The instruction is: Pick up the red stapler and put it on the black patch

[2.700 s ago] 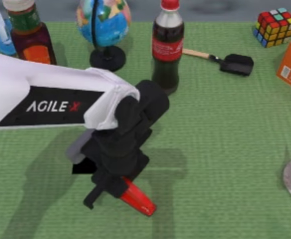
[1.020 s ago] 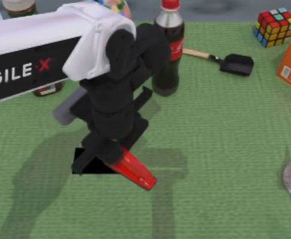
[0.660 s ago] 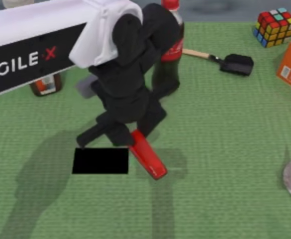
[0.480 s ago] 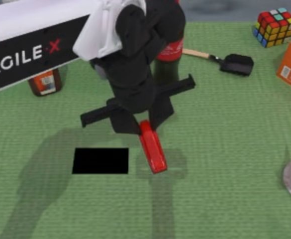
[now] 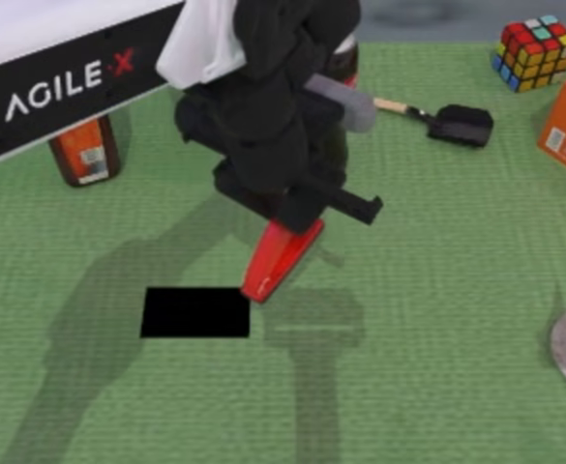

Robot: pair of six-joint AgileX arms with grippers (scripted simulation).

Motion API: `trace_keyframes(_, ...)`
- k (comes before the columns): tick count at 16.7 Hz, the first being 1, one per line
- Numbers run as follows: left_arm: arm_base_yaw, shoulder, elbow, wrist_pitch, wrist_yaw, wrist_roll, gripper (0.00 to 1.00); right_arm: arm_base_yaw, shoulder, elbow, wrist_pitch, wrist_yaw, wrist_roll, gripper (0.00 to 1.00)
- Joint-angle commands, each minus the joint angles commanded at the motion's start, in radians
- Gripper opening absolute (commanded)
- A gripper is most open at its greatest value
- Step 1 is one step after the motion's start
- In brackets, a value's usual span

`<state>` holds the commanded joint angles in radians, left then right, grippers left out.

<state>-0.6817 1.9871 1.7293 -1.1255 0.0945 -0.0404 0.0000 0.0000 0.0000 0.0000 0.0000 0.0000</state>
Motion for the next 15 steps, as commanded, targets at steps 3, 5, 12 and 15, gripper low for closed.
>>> trace_keyframes(3,0.022,0.027,0.021,-0.039,-0.012,0.319,0.0,0.0,0.0,0.0,0.0,0.0,0.0,1.0)
trace_keyframes(5,0.038,0.04,0.029,-0.07,-0.026,0.516,0.0,0.0,0.0,0.0,0.0,0.0,0.0,1.0)
trace_keyframes(12,0.089,0.047,0.026,-0.157,-0.078,0.968,0.0,0.0,0.0,0.0,0.0,0.0,0.0,1.0)
trace_keyframes(15,0.099,0.042,0.021,-0.17,-0.088,1.029,0.0,0.0,0.0,0.0,0.0,0.0,0.0,1.0)
